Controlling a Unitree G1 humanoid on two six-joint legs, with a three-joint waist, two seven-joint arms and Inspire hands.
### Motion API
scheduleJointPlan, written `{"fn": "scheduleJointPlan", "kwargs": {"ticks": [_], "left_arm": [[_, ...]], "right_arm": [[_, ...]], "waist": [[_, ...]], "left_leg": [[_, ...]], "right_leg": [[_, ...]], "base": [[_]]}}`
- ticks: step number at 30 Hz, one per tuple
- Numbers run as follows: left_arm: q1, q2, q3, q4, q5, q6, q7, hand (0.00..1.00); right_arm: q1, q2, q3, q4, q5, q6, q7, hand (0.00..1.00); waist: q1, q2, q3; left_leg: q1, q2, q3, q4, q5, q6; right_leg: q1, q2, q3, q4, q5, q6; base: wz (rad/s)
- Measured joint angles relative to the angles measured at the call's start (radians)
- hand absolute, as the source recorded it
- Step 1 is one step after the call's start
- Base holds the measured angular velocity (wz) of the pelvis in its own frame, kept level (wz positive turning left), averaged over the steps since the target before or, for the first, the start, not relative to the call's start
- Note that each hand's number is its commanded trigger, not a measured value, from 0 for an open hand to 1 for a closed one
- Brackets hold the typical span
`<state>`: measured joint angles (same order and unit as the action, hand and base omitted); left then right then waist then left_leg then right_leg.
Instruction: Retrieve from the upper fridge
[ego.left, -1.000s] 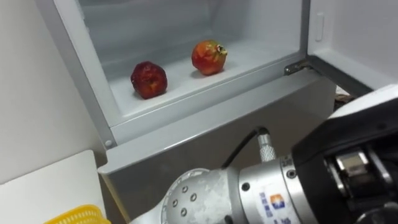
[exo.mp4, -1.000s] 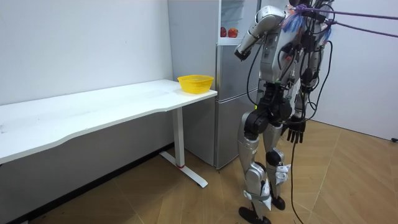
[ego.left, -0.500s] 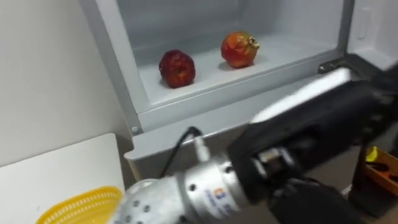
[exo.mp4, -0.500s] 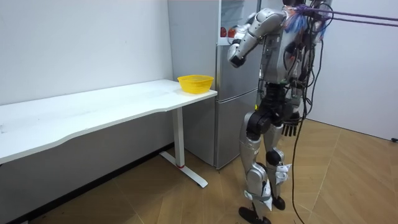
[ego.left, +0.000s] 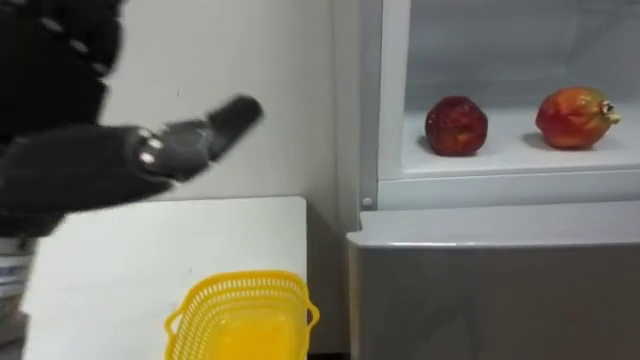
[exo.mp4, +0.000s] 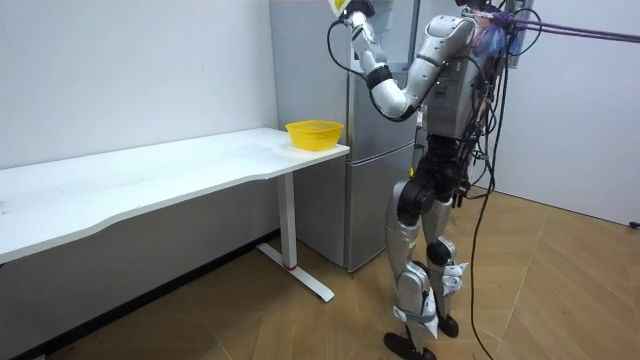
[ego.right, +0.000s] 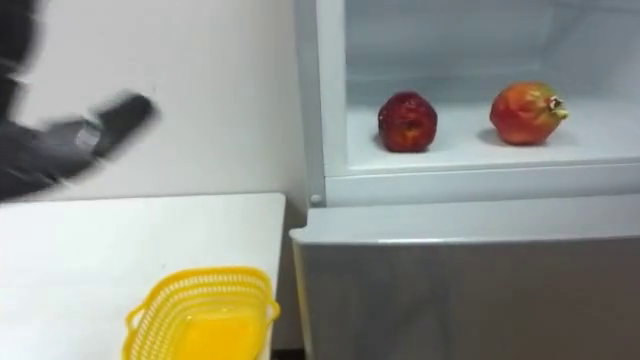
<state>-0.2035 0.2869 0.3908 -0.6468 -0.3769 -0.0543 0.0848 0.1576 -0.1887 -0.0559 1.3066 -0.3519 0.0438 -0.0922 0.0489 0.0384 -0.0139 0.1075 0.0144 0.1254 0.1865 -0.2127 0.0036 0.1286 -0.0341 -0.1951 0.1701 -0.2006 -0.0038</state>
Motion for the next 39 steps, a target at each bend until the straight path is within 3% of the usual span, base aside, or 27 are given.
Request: {"fn": "scheduleJointPlan", "kwargs": {"ticks": [5,7,8,10,11,13,14,16,17,19,20,22,25,29,31,34,39], "left_arm": [[0.169,-0.003,0.162,0.009,0.027,-0.036,0.135,0.00],[0.290,-0.005,0.222,0.062,0.017,-0.072,0.197,0.00],[0.318,-0.008,0.234,0.081,0.018,-0.072,0.214,0.00],[0.457,-0.051,0.256,0.172,0.015,-0.083,0.289,0.00],[0.481,-0.066,0.255,0.211,0.014,-0.082,0.304,0.00],[0.556,-0.122,0.228,0.401,-0.035,-0.068,0.354,0.00],[0.562,-0.129,0.211,0.464,-0.042,-0.065,0.365,0.00],[0.566,-0.158,0.142,0.709,-0.072,-0.032,0.385,0.00],[0.567,-0.162,0.126,0.758,-0.077,-0.025,0.386,0.00],[0.562,-0.159,0.051,0.987,-0.073,-0.005,0.373,0.00],[0.558,-0.159,0.031,1.055,-0.073,0.002,0.363,0.00],[0.533,-0.161,-0.065,1.324,-0.071,0.045,0.302,0.00],[0.516,-0.166,-0.153,1.591,-0.053,0.106,0.212,0.00],[0.525,-0.171,-0.161,1.691,-0.014,0.142,0.166,0.00],[0.523,-0.180,-0.165,1.707,0.055,0.164,0.145,0.00],[0.500,-0.182,-0.195,1.707,0.208,0.170,0.112,0.00],[0.439,-0.181,-0.288,1.703,0.367,0.180,0.074,0.00]], "right_arm": [[0.067,-0.001,-0.047,-0.021,-0.003,0.002,-0.004,0.00],[0.084,-0.001,-0.056,-0.024,-0.008,0.003,-0.001,0.00],[0.084,-0.002,-0.061,-0.025,-0.007,0.003,0.000,0.00],[0.083,-0.006,-0.063,-0.032,0.011,0.006,-0.002,0.00],[0.081,-0.006,-0.063,-0.032,0.015,0.012,-0.004,0.00],[0.078,-0.003,-0.042,-0.038,0.024,0.039,-0.007,0.00],[0.078,-0.003,-0.039,-0.037,0.023,0.044,-0.006,0.00],[0.065,0.000,-0.035,-0.036,0.028,0.065,0.008,0.00],[0.060,0.002,-0.034,-0.036,0.026,0.069,0.010,0.00],[0.044,0.015,-0.035,-0.041,0.010,0.090,0.022,0.00],[0.039,0.016,-0.035,-0.044,0.008,0.091,0.022,0.00],[0.021,0.017,-0.036,-0.059,0.001,0.104,0.030,0.00],[0.018,0.020,-0.034,-0.065,-0.002,0.111,0.033,0.00],[0.002,0.022,-0.034,-0.054,0.000,0.121,0.040,0.00],[-0.002,0.023,-0.029,-0.049,0.013,0.130,0.034,0.00],[-0.002,0.022,-0.024,-0.065,0.044,0.128,0.026,0.00],[-0.010,0.030,-0.020,-0.067,0.129,0.127,0.015,0.00]], "waist": [[0.026,0.023,0.0048],[0.035,0.032,0.0050],[0.037,0.032,0.0048],[0.044,0.033,0.0048],[0.047,0.032,0.0044],[0.057,0.026,0.0021],[0.057,0.022,0.0022],[0.060,0.001,0.0032],[0.062,-0.003,0.0054],[0.063,-0.033,0.0047],[0.062,-0.036,0.0038],[0.060,-0.051,0.0098],[0.057,-0.049,0.0091],[0.053,-0.045,0.0134],[0.037,-0.035,0.0161],[0.009,-0.031,0.0172],[-0.025,-0.036,0.0156]], "left_leg": [[0.002,-0.006,-0.024,0.001,-0.002,0.001],[0.001,-0.011,-0.039,0.007,-0.004,0.004],[-0.002,-0.011,-0.045,0.010,-0.004,0.005],[-0.008,-0.012,-0.050,0.017,-0.004,0.004],[-0.010,-0.013,-0.053,0.017,-0.004,0.004],[-0.013,-0.017,-0.071,0.020,-0.003,0.003],[-0.014,-0.020,-0.082,0.021,-0.002,0.003],[-0.030,-0.028,-0.112,0.030,0.002,0.004],[-0.034,-0.028,-0.114,0.031,0.002,0.004],[-0.037,-0.028,-0.125,0.033,0.001,0.003],[-0.038,-0.028,-0.128,0.033,0.001,0.003],[-0.034,-0.030,-0.127,0.031,-0.003,0.005],[-0.024,-0.026,-0.114,0.035,-0.020,0.007],[-0.023,-0.025,-0.108,0.031,-0.022,0.006],[-0.009,-0.025,-0.099,0.019,-0.021,0.007],[-0.009,-0.024,-0.094,0.017,-0.021,0.007],[-0.008,-0.023,-0.067,0.003,-0.021,0.007]], "right_leg": [[-0.007,-0.004,-0.011,0.015,-0.012,0.002],[-0.011,-0.017,-0.017,0.047,-0.029,0.004],[-0.014,-0.020,-0.019,0.056,-0.036,0.005],[-0.017,-0.022,-0.025,0.061,-0.037,0.003],[-0.017,-0.021,-0.028,0.061,-0.037,0.002],[-0.016,-0.025,-0.052,0.061,-0.037,0.001],[-0.013,-0.028,-0.060,0.059,-0.037,0.001],[-0.012,-0.034,-0.085,0.055,-0.040,0.004],[-0.011,-0.033,-0.085,0.052,-0.040,0.004],[-0.004,-0.032,-0.106,0.042,-0.040,0.003],[0.002,-0.031,-0.111,0.036,-0.038,0.004],[0.011,-0.028,-0.110,0.030,-0.037,0.005],[0.030,-0.022,-0.106,0.012,-0.034,0.010],[0.027,-0.019,-0.091,0.009,-0.034,0.010],[0.031,-0.020,-0.083,0.011,-0.035,0.011],[0.027,-0.022,-0.078,0.014,-0.036,0.012],[0.012,-0.017,-0.041,0.016,-0.038,0.013]], "base": [[0.11],[0.08],[0.20],[0.11],[0.10],[0.18],[0.37],[0.39],[0.22],[0.14],[0.12],[0.02],[-0.06],[-0.03],[-0.10],[-0.05],[-0.17]]}}
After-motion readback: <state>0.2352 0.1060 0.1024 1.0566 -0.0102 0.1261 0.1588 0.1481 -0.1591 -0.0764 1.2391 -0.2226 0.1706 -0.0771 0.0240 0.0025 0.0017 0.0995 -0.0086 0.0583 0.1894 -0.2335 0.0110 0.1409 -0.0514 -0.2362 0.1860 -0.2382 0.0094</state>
